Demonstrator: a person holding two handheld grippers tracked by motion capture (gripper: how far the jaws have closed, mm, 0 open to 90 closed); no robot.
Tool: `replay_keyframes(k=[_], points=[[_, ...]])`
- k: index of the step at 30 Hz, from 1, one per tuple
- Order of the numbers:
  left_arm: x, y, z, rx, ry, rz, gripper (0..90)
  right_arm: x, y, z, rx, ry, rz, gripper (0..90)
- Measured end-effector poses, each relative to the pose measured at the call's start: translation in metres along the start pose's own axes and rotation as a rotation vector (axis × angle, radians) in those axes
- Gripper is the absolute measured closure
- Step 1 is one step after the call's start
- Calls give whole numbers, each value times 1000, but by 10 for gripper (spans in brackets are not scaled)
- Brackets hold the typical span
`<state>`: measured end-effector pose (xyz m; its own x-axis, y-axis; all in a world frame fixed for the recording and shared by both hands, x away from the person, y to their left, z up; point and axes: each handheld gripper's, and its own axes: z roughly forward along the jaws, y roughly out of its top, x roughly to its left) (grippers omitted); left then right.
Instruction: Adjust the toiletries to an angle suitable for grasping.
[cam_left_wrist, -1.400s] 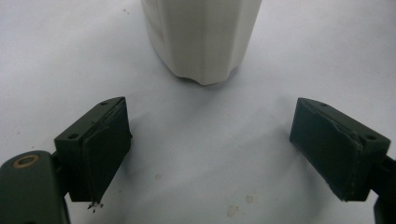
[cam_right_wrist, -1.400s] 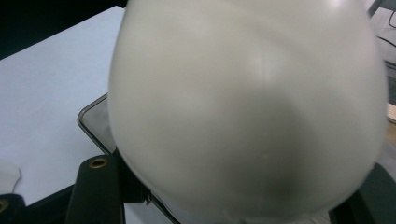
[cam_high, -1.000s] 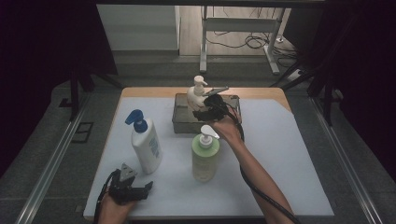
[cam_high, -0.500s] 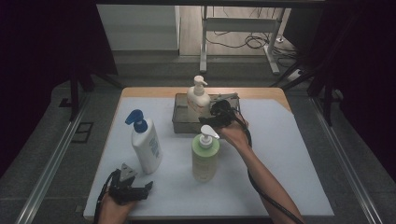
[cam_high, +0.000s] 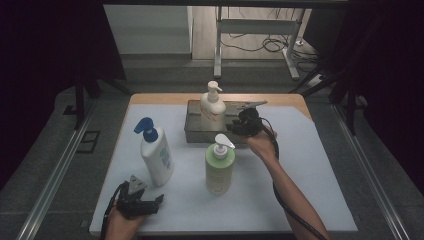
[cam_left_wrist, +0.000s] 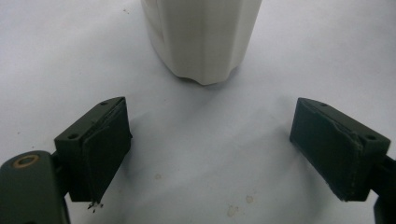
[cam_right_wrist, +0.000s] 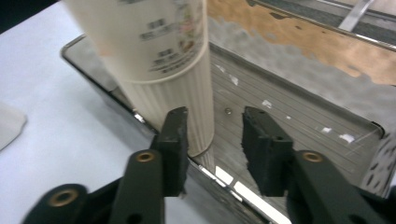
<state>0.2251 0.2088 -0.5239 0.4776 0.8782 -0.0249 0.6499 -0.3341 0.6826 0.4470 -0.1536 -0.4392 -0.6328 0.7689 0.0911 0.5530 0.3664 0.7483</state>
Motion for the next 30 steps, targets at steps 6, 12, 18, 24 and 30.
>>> replay_keyframes(k=[6, 12, 18, 24, 30], points=[[0, 0, 0, 0, 0, 0, 121, 1, 6, 10, 15, -51, 12, 813], [0, 0, 0, 0, -1, 0, 122, 5, 13, 25, 27, -70, 28, 894], [0, 0, 0, 0, 0, 0, 121, 3, 15, 37, 52, -84, 53, 895], [0, 0, 0, 0, -1, -1, 121, 3, 15, 46, 74, -100, 54, 895], [0, 0, 0, 0, -1, -1, 121, 8, 16, 50, 89, -86, 44, 895]])
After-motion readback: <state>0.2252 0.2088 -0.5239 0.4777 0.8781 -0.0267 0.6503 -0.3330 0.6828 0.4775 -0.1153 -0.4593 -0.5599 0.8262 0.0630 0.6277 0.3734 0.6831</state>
